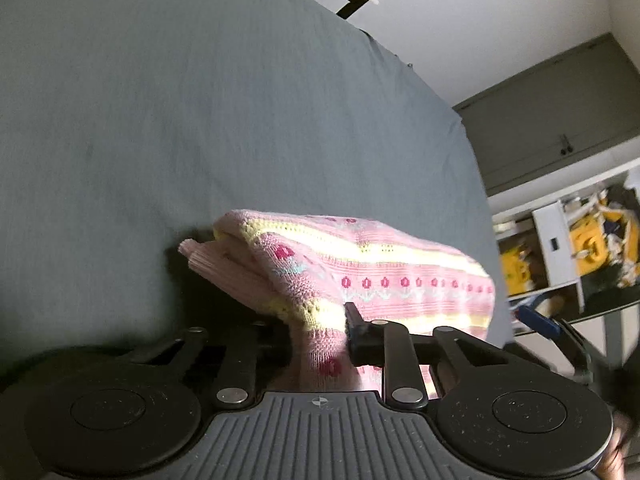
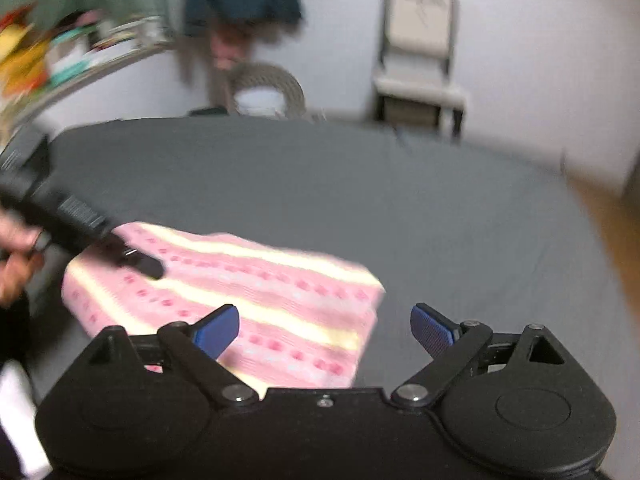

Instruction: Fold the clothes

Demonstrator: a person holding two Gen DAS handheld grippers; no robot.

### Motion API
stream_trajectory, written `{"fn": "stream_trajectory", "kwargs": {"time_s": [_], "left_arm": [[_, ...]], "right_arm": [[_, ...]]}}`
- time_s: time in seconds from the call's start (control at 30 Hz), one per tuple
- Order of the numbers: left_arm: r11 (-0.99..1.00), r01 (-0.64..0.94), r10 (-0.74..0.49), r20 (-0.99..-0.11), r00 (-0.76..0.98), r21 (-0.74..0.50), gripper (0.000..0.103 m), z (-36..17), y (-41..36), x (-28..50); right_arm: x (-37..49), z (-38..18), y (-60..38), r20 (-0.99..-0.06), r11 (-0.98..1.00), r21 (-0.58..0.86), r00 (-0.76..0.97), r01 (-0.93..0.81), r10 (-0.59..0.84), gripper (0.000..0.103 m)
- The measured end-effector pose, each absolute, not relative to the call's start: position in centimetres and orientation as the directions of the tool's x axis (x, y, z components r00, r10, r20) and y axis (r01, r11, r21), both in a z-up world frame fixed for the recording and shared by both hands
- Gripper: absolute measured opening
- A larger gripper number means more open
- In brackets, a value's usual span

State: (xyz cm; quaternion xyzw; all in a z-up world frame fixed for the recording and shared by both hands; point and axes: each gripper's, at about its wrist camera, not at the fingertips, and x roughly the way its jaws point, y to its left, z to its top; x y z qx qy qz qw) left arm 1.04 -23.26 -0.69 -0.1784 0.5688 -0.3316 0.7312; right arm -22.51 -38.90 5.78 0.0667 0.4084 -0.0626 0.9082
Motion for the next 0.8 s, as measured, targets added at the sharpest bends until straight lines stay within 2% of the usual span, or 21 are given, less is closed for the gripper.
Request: {"fn": "stream_trajectory", "kwargs": {"time_s": [0.13, 0.27, 0.4, 0.57, 0.77, 0.8], "left_arm": [[0.73, 0.306, -0.671, -0.725, 0.154, -0.611, 0.022, -0.2, -23.5, 0.6], [0.739, 0.313, -0.66, -0.733, 0.163, -0.596, 0.022, -0.9, -22.3, -1.0], [0.748, 0.315, -0.649, -0.743, 0.162, -0.584, 0.022, -1.1, -19.7, -1.7], [0.75, 0.301, -0.648, -0.746, 0.153, -0.589, 0.022, -1.4, -19.6, -1.6], [0.743, 0.295, -0.656, -0.742, 0.142, -0.6, 0.022, -2.3, -19.1, -2.1], [0.743, 0.305, -0.655, -0.74, 0.15, -0.596, 0.022, -2.1, -19.2, -2.2]], "right_arm": [[-21.4, 3.4, -42.3, -0.792, 0.93, 0.28, 0.604, 0.237, 0.084, 0.089], [-19.8, 0.1, -45.8, -0.806, 0.79, 0.484, 0.544, 0.376, 0.234, 0.086], [-19.1, -3.4, -47.4, -0.764, 0.647, 0.624, 0.52, 0.439, 0.383, 0.072], [-18.9, -4.9, -48.0, -0.695, 0.559, 0.712, 0.537, 0.424, 0.478, 0.07], [-19.4, -6.0, -49.1, -0.628, 0.503, 0.774, 0.569, 0.384, 0.531, 0.052], [-19.5, -6.3, -49.3, -0.611, 0.487, 0.788, 0.581, 0.377, 0.537, 0.041]]}}
